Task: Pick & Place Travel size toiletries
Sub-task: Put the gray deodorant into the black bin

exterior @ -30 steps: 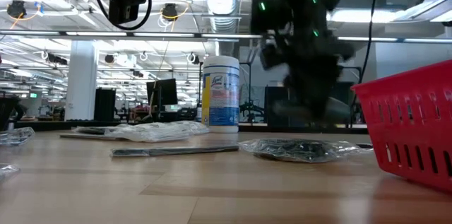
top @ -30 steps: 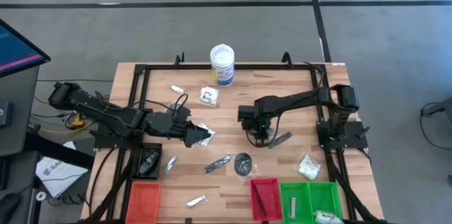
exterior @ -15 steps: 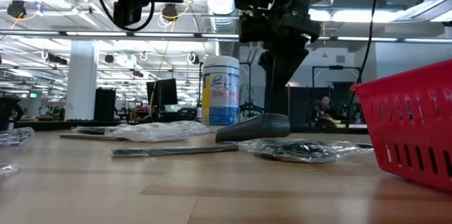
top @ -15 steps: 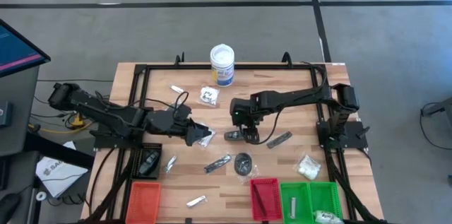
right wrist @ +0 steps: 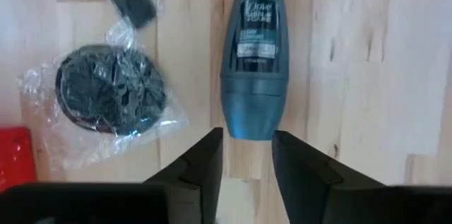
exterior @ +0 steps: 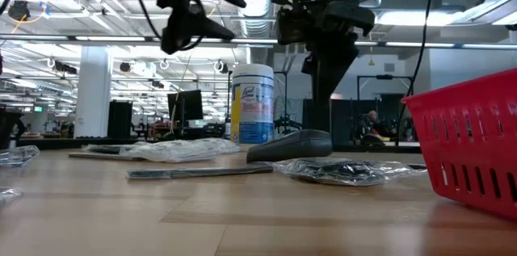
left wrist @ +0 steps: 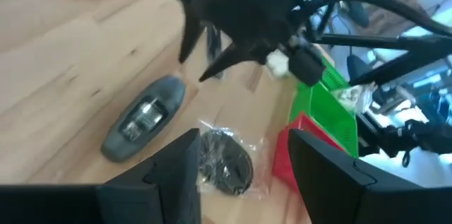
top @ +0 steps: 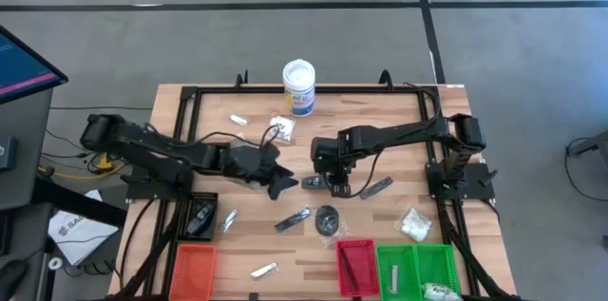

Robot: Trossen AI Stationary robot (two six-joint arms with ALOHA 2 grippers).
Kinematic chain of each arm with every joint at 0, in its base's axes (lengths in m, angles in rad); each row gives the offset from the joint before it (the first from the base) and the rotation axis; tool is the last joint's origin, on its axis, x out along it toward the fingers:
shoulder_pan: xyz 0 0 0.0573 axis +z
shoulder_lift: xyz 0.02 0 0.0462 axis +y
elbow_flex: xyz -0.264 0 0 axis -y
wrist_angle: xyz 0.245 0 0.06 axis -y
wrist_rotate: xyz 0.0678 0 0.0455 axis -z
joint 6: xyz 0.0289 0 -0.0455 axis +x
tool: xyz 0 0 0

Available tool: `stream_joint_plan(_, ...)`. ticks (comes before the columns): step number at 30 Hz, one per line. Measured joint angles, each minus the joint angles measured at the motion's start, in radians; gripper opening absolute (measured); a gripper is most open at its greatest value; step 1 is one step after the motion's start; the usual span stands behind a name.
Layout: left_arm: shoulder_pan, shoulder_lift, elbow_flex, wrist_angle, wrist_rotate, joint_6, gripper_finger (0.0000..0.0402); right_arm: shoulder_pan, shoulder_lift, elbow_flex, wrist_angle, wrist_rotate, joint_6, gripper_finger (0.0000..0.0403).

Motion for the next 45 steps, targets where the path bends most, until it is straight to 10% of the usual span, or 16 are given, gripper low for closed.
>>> stream_joint_plan(24, 0.131, 0.236, 0.310, -0.218, 0.141, 0.426, 0.0209, 0.100, -0.652, -0.451, 0.461, 0.138, 0.577, 0.0075)
stream_joint_plan(45, 0.153, 0.471, 0.497, -0.422, 0.198, 0.790, 0.0223, 0.203, -0.707, -0.455, 0.760, 0.482, 0.787, 0.0075)
